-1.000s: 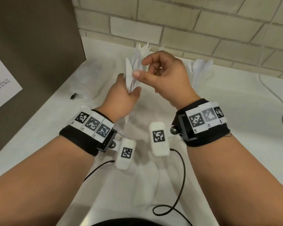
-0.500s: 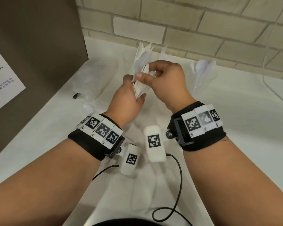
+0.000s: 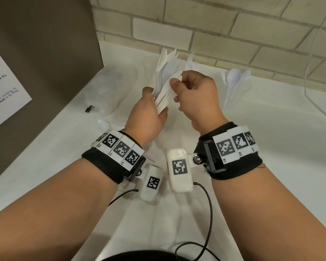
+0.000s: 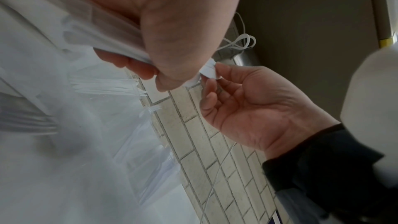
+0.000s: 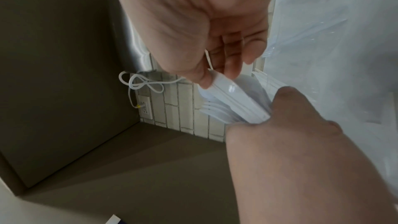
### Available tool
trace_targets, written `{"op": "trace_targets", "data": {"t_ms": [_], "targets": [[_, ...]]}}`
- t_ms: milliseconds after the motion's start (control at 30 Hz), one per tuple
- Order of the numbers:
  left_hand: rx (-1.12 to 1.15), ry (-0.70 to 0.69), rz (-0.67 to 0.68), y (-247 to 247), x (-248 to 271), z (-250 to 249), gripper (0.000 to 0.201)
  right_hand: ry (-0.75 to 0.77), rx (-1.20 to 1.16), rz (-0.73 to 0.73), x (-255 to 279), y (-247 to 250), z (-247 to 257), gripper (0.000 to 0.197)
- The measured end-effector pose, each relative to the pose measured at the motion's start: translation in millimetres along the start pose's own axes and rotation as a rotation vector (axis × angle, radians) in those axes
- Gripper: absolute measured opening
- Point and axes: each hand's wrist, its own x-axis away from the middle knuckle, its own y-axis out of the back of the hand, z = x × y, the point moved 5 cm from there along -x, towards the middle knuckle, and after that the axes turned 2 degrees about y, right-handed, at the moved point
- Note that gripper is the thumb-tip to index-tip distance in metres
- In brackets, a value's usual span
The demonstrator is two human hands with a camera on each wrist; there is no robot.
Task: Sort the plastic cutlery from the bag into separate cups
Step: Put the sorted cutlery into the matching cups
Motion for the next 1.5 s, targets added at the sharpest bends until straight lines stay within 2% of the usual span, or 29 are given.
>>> {"op": "trace_targets", "data": {"t_ms": [100,267,400,500,567,700,800,900,967,1100,1267,1500], "targets": [[0.025,-0.008,-0.011,-1,0,0,0.051,0.016,-0.008,-0.042,3,-1,0,0.025],[0.068,-0.039,-0.025,0,-1,-1,0.047,0.137,-0.065,-0.082,11,-2,7,0.018],[0.072,-0.062,-0.015,-1,-1,1,0.046,0.211,-0.044,-0.003,12,-2,12,0.063],[0.067,-0.081,-0.001,-3,0,3,0.046,0.233,0.043,0.065,10,-1,15,0.074],[0.075,-0.087,0.005,-4,1,3,0.046,0.218,0.097,0.080,8,-1,16,0.070],[0.105,-0.083,0.009,-5,1,4,0.045,0.181,0.160,0.078,7,-3,15,0.048],[0.119,-0.063,0.002,-4,0,5,0.046,0.149,0.147,0.067,7,-3,13,0.044],[0.095,-0.079,-0.032,-1,0,5,0.044,0.201,0.056,-0.013,8,3,19,0.045],[0.117,-0.087,-0.026,-1,-1,5,0.040,0.227,0.014,-0.068,8,7,22,0.036],[0.167,-0.108,0.000,-3,-1,3,0.030,0.212,0.031,0.023,9,-2,22,0.018],[0.224,-0.123,0.035,-5,1,3,0.027,0.215,0.067,0.043,7,3,27,0.020],[0.254,-0.119,0.066,-8,-3,10,0.024,0.315,0.047,-0.003,-1,27,57,0.020]]}}
